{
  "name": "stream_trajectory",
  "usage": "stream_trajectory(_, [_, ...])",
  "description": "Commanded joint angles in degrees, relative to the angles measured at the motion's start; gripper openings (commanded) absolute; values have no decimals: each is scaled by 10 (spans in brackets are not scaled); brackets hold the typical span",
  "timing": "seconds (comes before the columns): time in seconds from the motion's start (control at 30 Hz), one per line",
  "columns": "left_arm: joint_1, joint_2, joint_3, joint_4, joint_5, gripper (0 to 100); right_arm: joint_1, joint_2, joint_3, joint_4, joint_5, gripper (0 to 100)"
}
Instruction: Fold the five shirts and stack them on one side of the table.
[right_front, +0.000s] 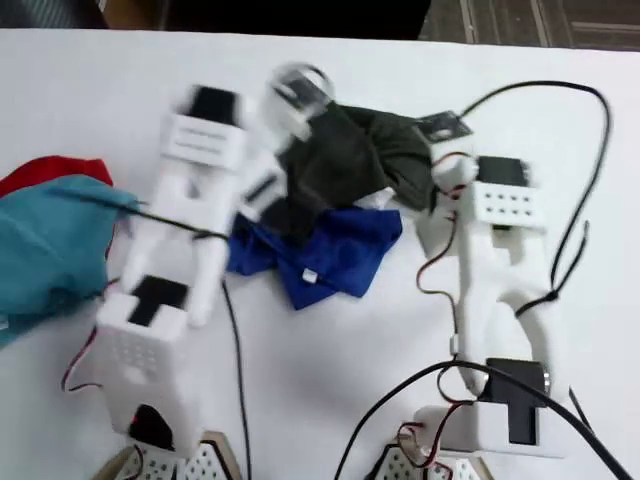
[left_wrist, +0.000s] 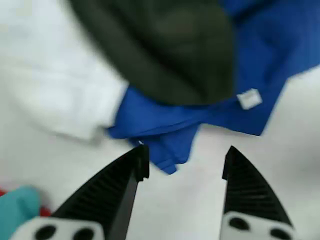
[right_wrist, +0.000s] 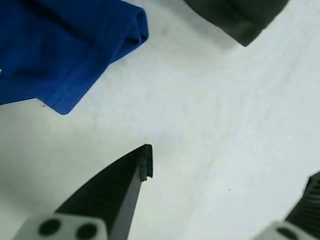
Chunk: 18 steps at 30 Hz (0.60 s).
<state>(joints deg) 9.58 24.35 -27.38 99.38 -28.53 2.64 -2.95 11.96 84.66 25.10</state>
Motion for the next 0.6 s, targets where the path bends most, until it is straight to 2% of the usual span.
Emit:
stream_trajectory(0.0, [22, -27, 78, -62, 5, 255, 48, -3, -5, -4, 22, 454])
stream_trajectory(0.17, [-4, -10, 166, -152, 3, 254, 92, -3, -5, -4, 47, 454])
stream_trajectory(0.37, [-57, 73, 145, -201, 4, 251, 99, -3, -4, -4, 50, 454])
stream_trajectory(0.43, [-70, 93, 122, -197, 5, 198, 92, -3, -4, -4, 49, 454])
stream_trajectory(0.5, [-81, 102, 95, -179, 5, 44, 84, -2, -4, -4, 47, 454])
stream_trajectory(0.53, [-89, 102, 80, -168, 8, 7, 78, -2, -4, -4, 46, 454])
stream_trajectory(0.57, [-96, 101, 65, -149, 15, 44, 73, -2, -4, -4, 46, 454])
